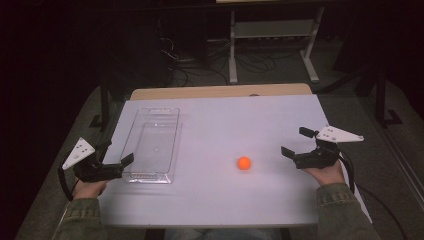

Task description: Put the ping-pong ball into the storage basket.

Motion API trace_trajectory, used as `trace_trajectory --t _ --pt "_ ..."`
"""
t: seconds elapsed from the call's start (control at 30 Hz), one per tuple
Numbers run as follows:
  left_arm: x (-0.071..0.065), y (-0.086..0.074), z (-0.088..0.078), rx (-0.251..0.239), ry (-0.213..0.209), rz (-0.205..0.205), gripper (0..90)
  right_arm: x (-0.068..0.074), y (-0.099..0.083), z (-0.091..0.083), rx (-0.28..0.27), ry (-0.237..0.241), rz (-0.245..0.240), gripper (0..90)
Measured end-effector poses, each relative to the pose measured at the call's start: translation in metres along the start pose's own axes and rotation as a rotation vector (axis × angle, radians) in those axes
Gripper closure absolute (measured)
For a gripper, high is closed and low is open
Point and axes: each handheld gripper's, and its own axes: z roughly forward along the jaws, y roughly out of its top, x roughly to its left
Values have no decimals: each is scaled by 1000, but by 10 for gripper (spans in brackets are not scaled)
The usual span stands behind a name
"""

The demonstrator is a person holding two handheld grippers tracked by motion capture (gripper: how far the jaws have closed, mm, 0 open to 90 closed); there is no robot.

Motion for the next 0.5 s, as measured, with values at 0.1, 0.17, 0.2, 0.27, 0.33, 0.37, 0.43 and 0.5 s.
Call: trace_trajectory --t 0.1,0.17,0.2,0.27,0.33,0.37,0.43,0.5 --pt "-2 1 0 -7 -3 0 0 0 1 -1 -10 -4 -6 0" --pt "-3 1 1 3 -3 4 0 0 1 -3 -14 -10 -9 0" --pt "-4 1 2 9 -4 7 0 0 1 -3 -14 -10 -9 0" --pt "-6 0 3 19 -3 14 0 1 1 -4 -16 -14 -5 0" --pt "-9 1 5 27 -8 23 0 1 0 -6 -18 -16 -8 0" --pt "-10 2 5 32 -8 27 0 1 0 -6 -18 -16 -8 0" --pt "-11 4 6 42 -13 37 0 1 0 -7 -18 -13 -1 0" --pt "-12 5 7 48 -20 43 0 1 0 -7 -17 -14 -1 0"
